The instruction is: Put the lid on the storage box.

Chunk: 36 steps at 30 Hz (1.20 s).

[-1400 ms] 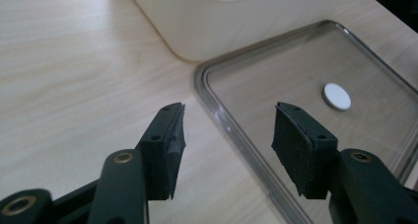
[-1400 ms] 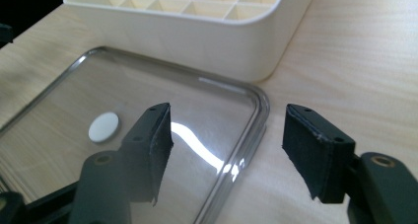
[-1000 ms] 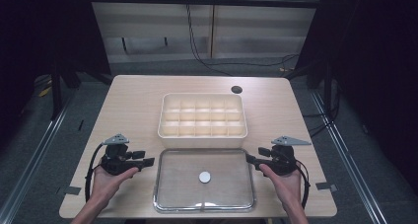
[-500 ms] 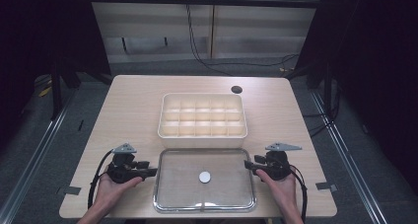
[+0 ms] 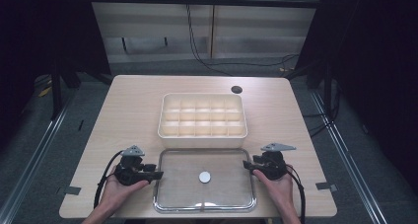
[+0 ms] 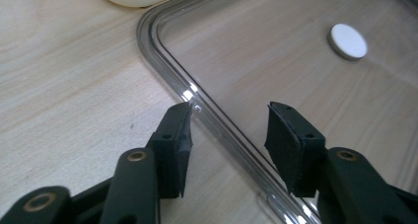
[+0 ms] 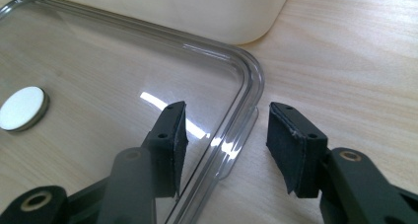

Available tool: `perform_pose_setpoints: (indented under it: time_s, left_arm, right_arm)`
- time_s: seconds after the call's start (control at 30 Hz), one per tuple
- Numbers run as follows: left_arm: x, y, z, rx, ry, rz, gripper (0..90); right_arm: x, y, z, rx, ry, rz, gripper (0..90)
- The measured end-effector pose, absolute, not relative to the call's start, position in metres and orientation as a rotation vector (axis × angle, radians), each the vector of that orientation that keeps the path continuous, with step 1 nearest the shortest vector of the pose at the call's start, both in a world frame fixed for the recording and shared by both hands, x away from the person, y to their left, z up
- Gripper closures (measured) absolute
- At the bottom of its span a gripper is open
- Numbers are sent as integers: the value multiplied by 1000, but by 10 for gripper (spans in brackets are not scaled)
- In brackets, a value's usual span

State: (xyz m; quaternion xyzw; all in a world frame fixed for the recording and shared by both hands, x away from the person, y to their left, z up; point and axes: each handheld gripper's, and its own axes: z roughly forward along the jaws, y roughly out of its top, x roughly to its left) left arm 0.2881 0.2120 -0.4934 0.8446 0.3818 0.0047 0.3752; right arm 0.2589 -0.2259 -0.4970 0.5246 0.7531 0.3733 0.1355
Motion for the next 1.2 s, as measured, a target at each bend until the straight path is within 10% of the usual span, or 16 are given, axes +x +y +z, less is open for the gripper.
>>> perform_pose_setpoints:
  time_s: [1.2]
  left_arm:
    - [288,209,-493,2180,947,-28,634]
  right_arm:
    - [256,-254,-505,1888,1941,1575,572]
